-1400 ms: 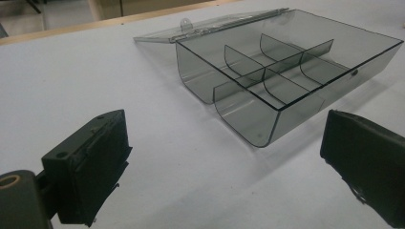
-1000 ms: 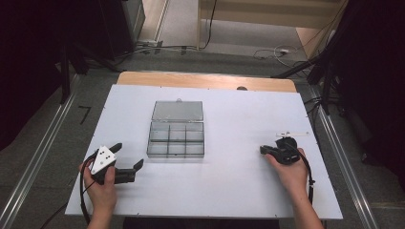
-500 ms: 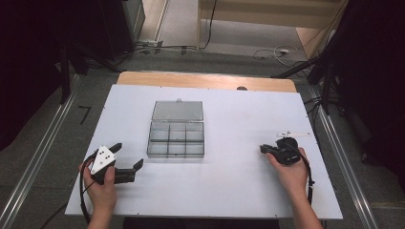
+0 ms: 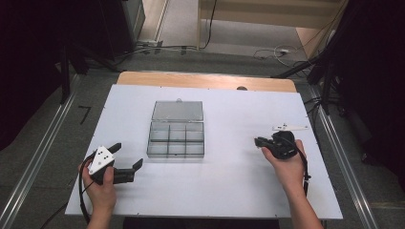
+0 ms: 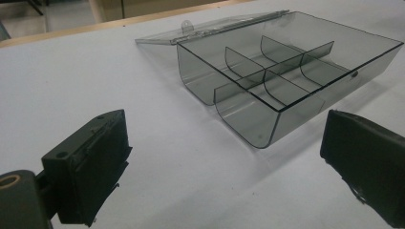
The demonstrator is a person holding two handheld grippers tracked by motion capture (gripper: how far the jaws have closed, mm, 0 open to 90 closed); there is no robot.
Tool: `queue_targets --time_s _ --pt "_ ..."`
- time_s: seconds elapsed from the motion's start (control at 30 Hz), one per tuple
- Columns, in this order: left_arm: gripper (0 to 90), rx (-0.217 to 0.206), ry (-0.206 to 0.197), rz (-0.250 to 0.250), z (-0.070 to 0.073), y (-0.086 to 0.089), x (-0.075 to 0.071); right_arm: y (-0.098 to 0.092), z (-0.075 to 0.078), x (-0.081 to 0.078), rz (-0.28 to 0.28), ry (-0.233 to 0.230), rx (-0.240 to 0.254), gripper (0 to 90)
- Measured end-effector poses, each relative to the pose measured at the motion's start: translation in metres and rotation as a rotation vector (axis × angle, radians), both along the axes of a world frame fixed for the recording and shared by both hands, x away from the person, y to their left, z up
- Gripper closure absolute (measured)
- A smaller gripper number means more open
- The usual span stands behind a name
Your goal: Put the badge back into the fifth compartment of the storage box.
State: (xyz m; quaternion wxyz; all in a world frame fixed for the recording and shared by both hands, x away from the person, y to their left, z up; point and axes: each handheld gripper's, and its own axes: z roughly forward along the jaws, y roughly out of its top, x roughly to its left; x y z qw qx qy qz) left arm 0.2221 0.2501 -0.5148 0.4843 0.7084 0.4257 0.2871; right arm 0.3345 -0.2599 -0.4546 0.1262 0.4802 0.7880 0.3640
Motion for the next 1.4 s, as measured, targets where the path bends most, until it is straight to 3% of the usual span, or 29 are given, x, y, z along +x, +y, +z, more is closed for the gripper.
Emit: queue_targets --time_s 0.53,1.4 --pt "2.8 0.0 0.0 -0.001 0.0 0.0 0.0 0.032 0.023 -0.002 0.063 -0.044 0.034 79.2" --pt "2.8 -0.007 0.0 -0.004 0.0 0.001 0.0 0.083 0.035 0.001 0.147 -0.064 0.05 79.2"
